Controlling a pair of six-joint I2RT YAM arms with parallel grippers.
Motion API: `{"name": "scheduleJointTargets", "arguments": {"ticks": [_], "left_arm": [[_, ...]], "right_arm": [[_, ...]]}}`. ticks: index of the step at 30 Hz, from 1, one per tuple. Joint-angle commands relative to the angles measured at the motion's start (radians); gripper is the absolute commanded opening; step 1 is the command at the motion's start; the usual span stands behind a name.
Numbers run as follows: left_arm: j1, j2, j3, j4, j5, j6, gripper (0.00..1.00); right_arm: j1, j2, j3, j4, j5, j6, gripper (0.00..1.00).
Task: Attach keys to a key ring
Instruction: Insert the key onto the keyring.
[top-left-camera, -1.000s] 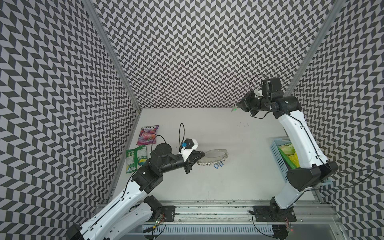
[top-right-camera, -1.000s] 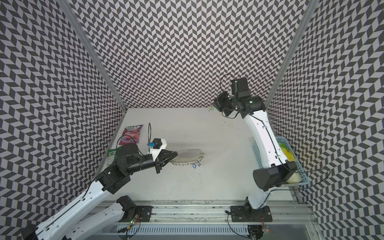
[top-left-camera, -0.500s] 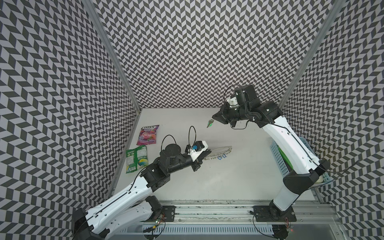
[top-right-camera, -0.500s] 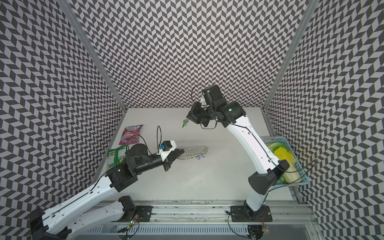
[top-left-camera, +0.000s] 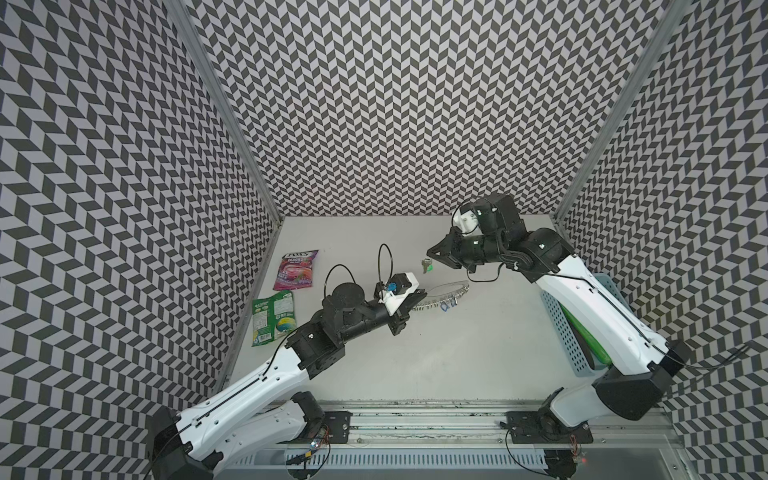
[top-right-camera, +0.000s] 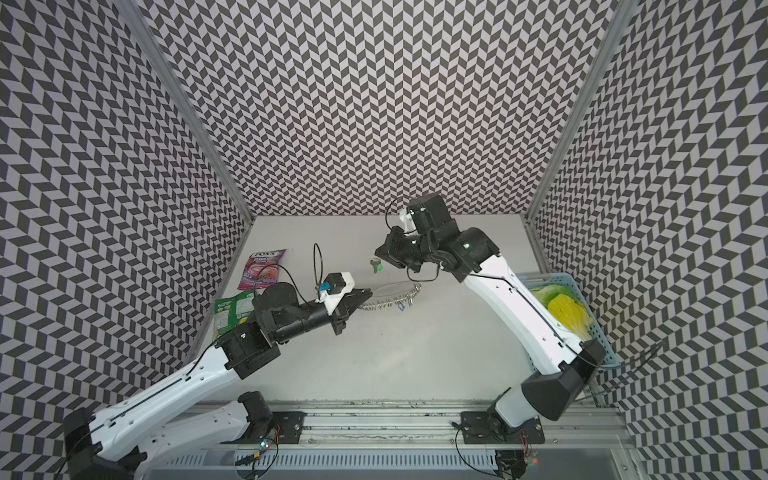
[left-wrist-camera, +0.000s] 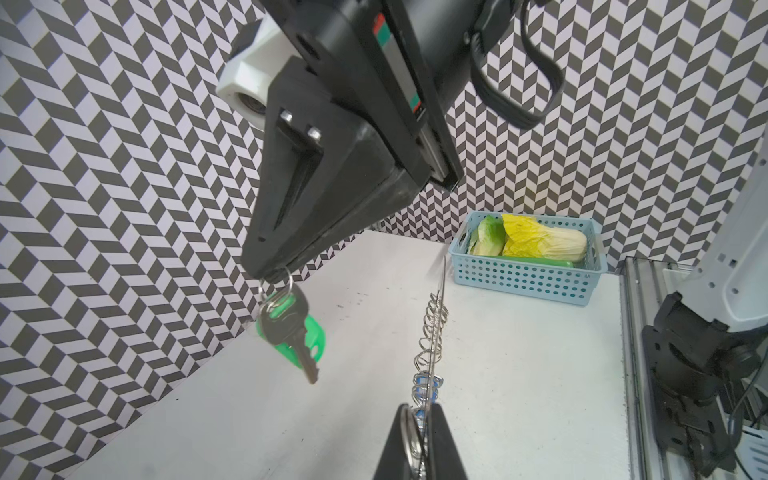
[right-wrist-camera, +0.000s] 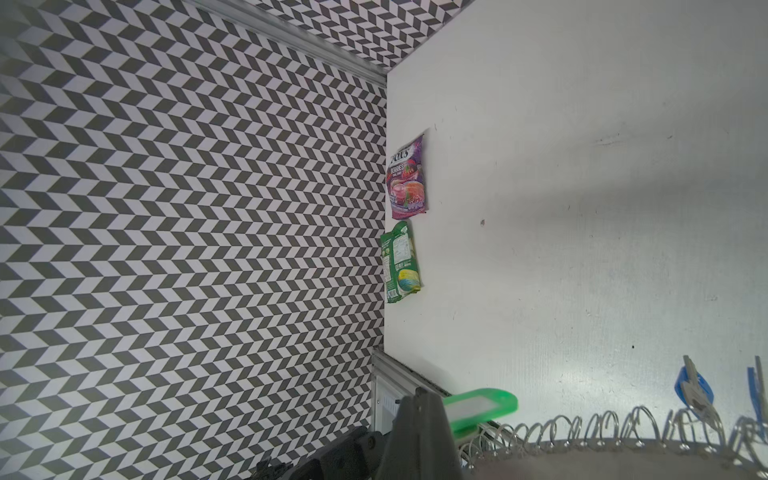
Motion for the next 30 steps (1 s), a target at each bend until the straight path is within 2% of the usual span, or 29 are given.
{"name": "scheduleJointTargets", "arguments": {"ticks": [1, 8, 19, 25, 30], "left_arm": [[-0.024, 0.011, 0.042, 0.061, 0.012, -0.021, 0.00], [-0.047, 0.021, 0.040, 0.062, 0.010, -0.030, 0.00], [-0.044, 0.107, 0.061, 0.183, 0.009, -0.116, 0.00], [-0.044, 0.120, 0.052, 0.203, -0.063, -0.139, 0.00], [-0.044, 0.132, 0.051, 0.220, -0.069, -0.157, 0.00]], "right_arm": [[0.008, -0.037, -0.024, 0.098, 0.006, -0.052, 0.00], [0.011, -0.025, -0.002, 0.053, 0.011, -0.065, 0.00], [0.058, -0.060, 0.002, -0.011, 0.097, -0.066, 0.00], [0.065, -0.071, 0.014, -0.051, 0.169, -0.064, 0.00], [0.072, -0.092, -0.008, -0.043, 0.222, -0.070, 0.00]]}}
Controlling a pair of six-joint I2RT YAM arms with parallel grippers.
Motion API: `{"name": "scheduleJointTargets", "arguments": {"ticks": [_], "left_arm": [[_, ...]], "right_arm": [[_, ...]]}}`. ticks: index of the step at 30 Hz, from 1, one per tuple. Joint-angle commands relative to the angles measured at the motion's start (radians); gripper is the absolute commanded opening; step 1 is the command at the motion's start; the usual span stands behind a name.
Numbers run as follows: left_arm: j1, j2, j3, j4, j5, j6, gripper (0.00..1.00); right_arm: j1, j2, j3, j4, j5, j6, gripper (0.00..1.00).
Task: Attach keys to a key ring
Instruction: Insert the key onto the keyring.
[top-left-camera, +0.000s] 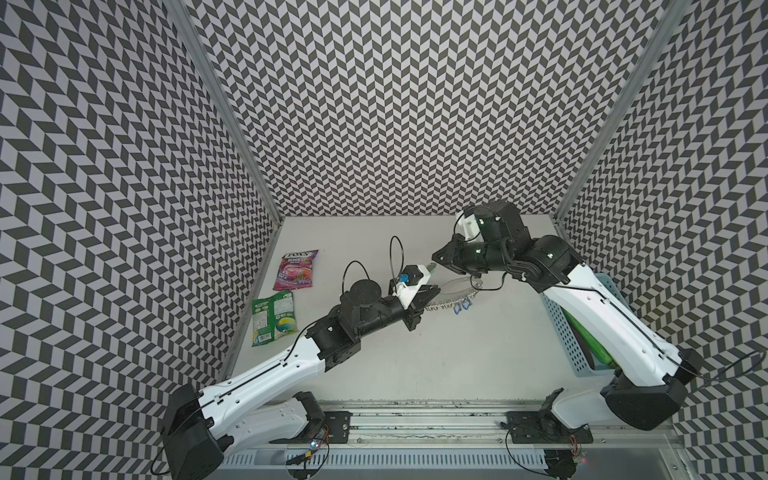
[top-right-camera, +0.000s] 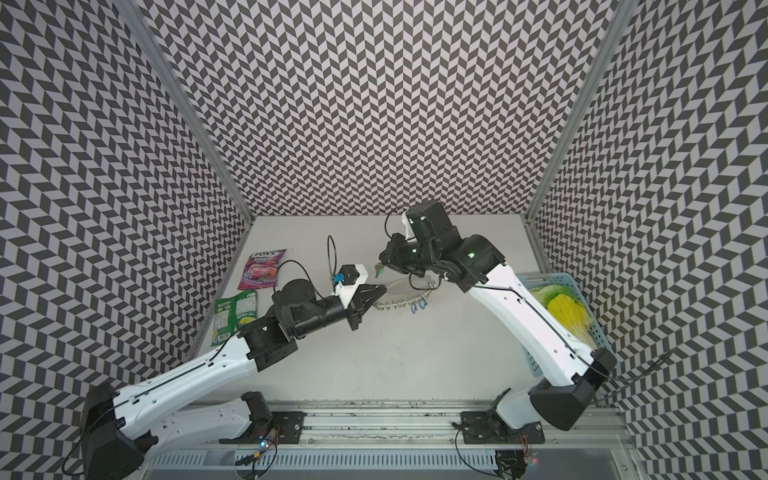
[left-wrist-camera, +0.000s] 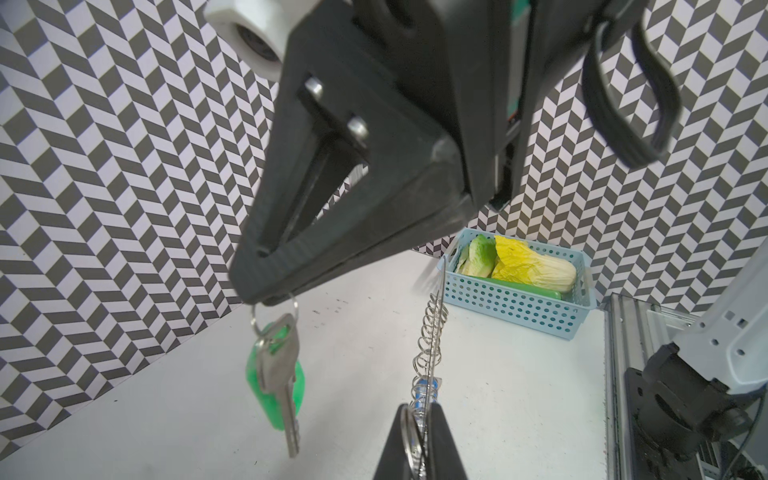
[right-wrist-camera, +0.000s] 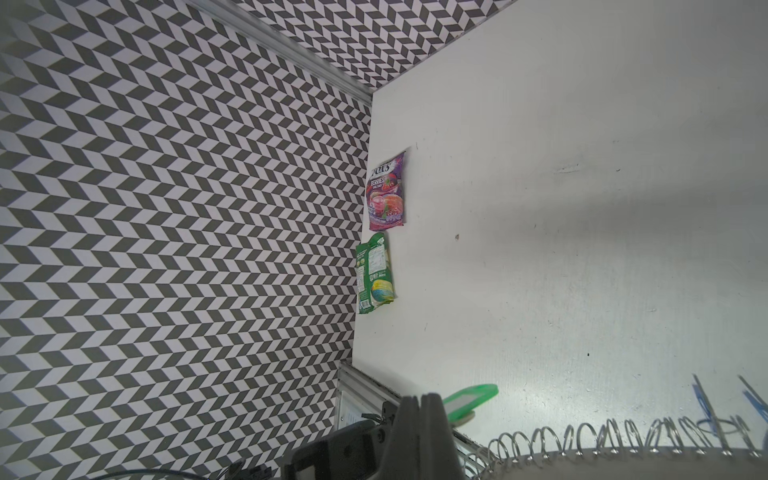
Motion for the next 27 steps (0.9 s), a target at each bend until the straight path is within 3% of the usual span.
{"name": "scheduleJointTargets", "arguments": {"ticks": [1, 15, 27], "left_arm": [[-0.001, 0.008, 0.036, 0.086, -0.016, -0.026, 0.00], [0.005, 0.036, 0.047, 0.137, 0.050, -0.084, 0.00], [0.043, 0.027, 0.042, 0.184, 0.236, -0.232, 0.00]], "right_arm": [[0.011, -0.044, -0.004, 0.023, 0.064, -0.020, 0.00], [0.048, -0.063, -0.050, 0.086, 0.119, -0.115, 0.00], [0.059, -0.088, -0.067, 0.126, 0.155, -0.183, 0.00]]}}
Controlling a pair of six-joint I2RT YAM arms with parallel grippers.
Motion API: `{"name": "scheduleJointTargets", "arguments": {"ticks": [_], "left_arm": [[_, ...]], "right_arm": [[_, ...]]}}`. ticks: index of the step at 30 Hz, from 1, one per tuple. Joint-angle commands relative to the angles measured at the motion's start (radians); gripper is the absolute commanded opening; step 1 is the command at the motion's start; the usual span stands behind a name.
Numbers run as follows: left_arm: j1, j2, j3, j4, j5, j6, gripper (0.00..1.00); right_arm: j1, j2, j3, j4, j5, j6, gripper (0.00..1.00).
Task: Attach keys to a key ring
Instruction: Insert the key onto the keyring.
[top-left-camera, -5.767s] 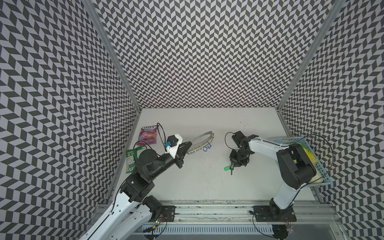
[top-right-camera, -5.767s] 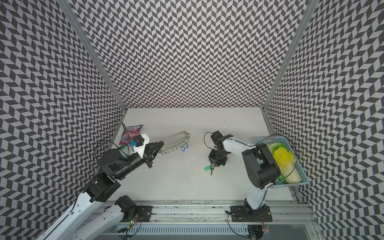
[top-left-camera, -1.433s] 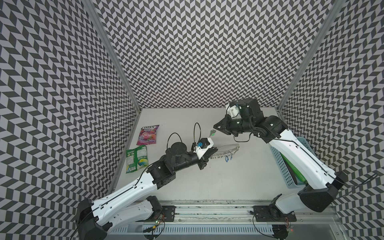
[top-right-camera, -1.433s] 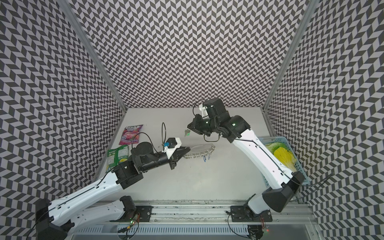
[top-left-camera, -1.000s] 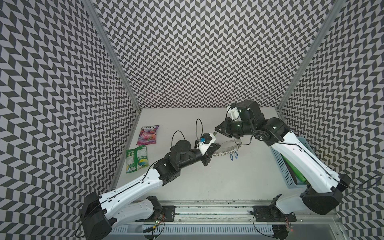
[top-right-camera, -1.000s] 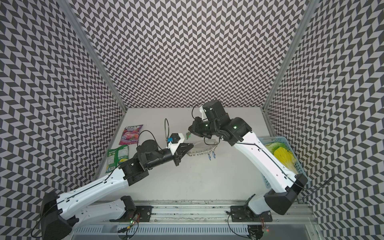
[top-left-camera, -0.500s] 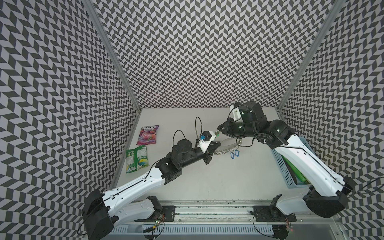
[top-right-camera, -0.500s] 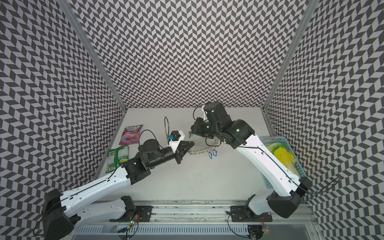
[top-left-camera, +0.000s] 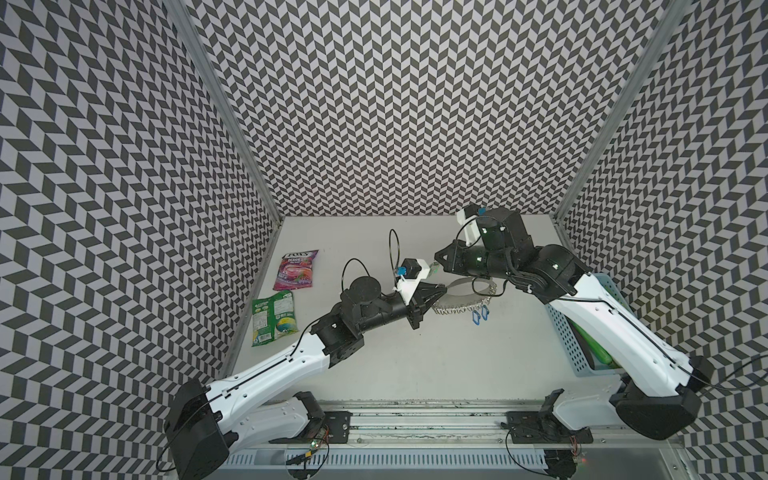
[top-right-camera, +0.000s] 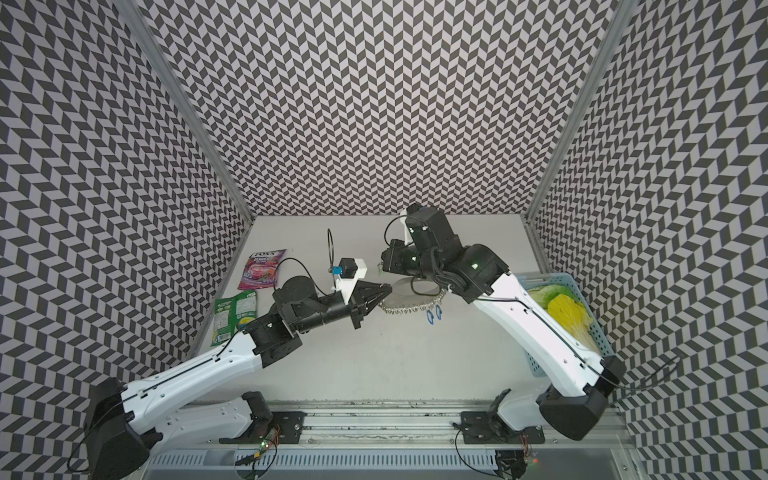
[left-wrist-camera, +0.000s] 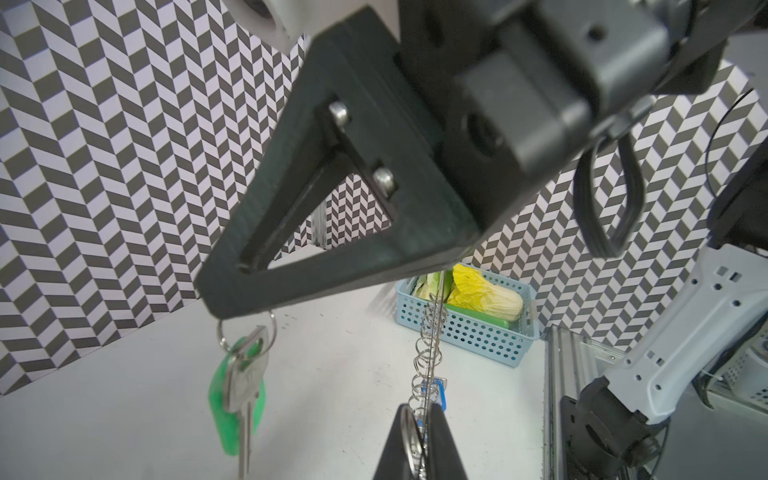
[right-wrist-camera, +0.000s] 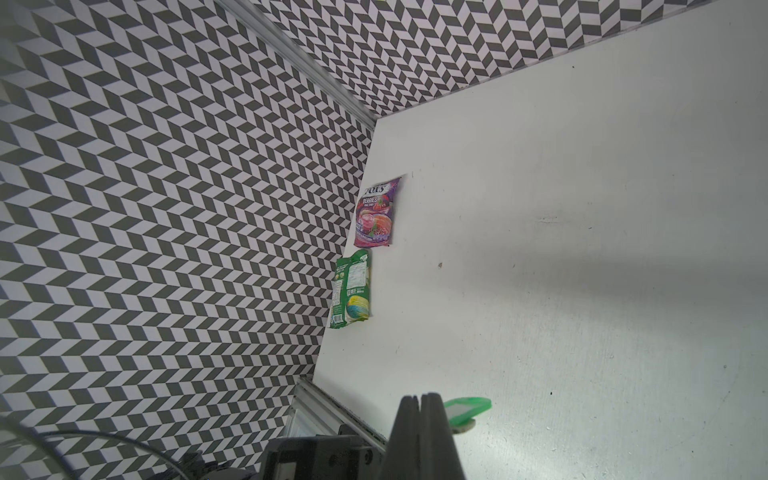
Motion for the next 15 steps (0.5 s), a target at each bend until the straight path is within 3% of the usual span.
{"name": "scheduleJointTargets", "arguments": {"ticks": [1, 15], "left_arm": [[0.018, -0.008, 0.040, 0.086, 0.096, -0.077, 0.00], [0.088, 0.034, 0.060, 0.184, 0.326, -0.305, 0.00]], "right_arm": [[0.008, -0.030, -0.006, 0.064, 0.023, -0.039, 0.00], [0.015, -0.084, -0.040, 0.113, 0.012, -0.112, 0.00]]}}
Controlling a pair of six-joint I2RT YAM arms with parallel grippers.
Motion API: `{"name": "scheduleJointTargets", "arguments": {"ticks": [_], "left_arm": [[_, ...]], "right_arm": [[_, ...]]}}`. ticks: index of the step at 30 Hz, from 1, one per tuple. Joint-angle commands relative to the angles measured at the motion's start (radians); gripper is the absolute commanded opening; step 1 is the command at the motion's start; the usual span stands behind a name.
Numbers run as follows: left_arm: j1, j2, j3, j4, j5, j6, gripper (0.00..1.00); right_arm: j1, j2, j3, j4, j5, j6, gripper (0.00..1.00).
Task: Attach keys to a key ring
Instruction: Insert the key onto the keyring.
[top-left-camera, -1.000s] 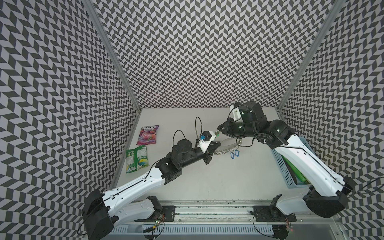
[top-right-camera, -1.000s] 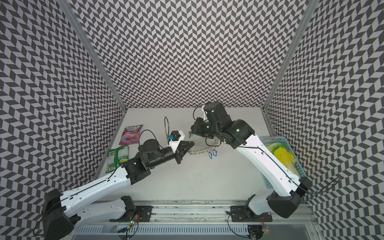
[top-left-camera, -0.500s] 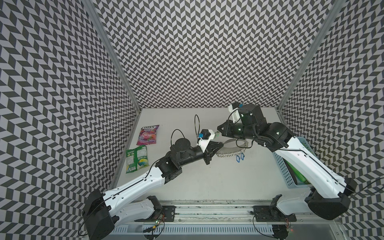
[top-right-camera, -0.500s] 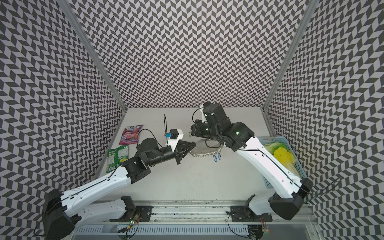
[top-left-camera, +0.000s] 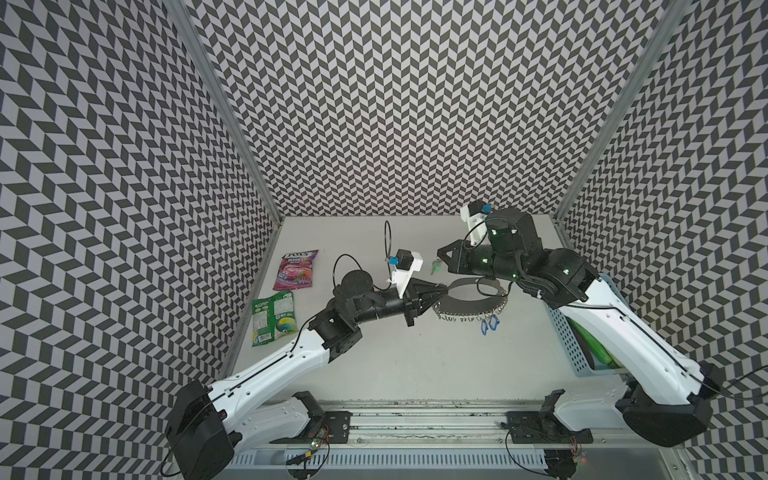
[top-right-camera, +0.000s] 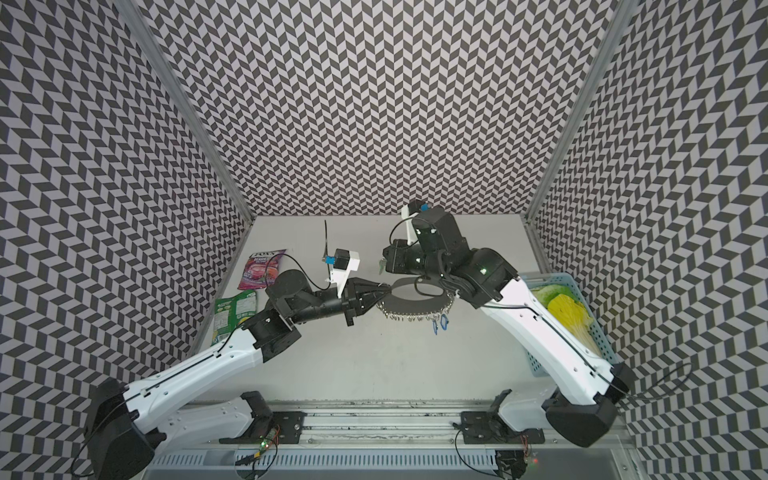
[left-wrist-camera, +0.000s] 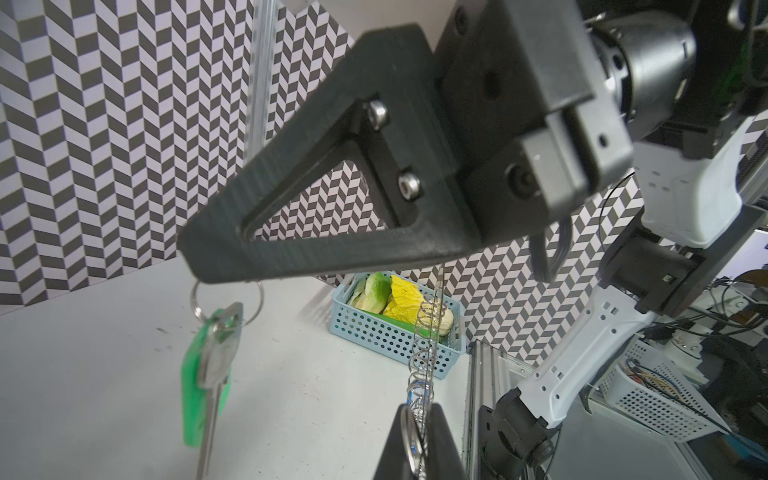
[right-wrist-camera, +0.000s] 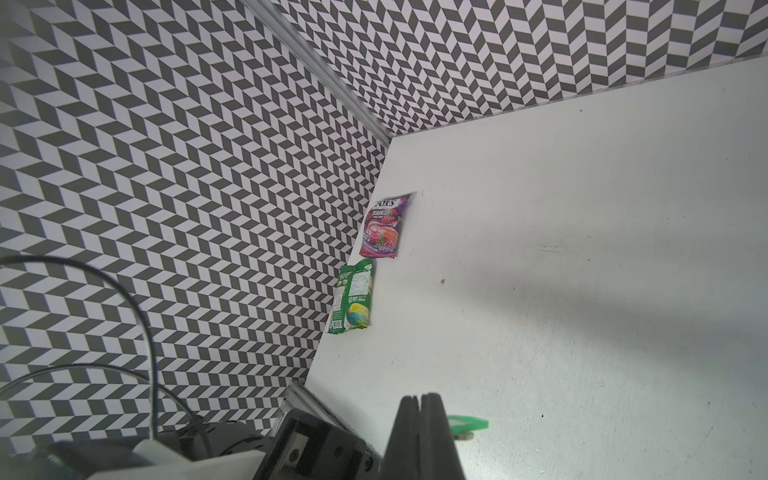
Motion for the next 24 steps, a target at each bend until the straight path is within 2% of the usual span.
{"name": "scheduleJointTargets", "arguments": {"ticks": [1, 13, 24], "left_arm": [[0.015, 0.017, 0.055, 0.106, 0.096, -0.093, 0.00], [0.022, 0.070, 0.113, 0.117, 0.167, -0.136, 0.00], [0.044, 0.072, 0.112, 0.071, 0.155, -0.071, 0.00]], "right_arm": [[0.011, -0.039, -0.018, 0.074, -0.007, -0.044, 0.00], [0.016, -0.060, -0.039, 0.112, -0.042, -0.138, 0.00], [0.027, -0.132, -0.098, 0.215, -0.036, -0.242, 0.00]]}}
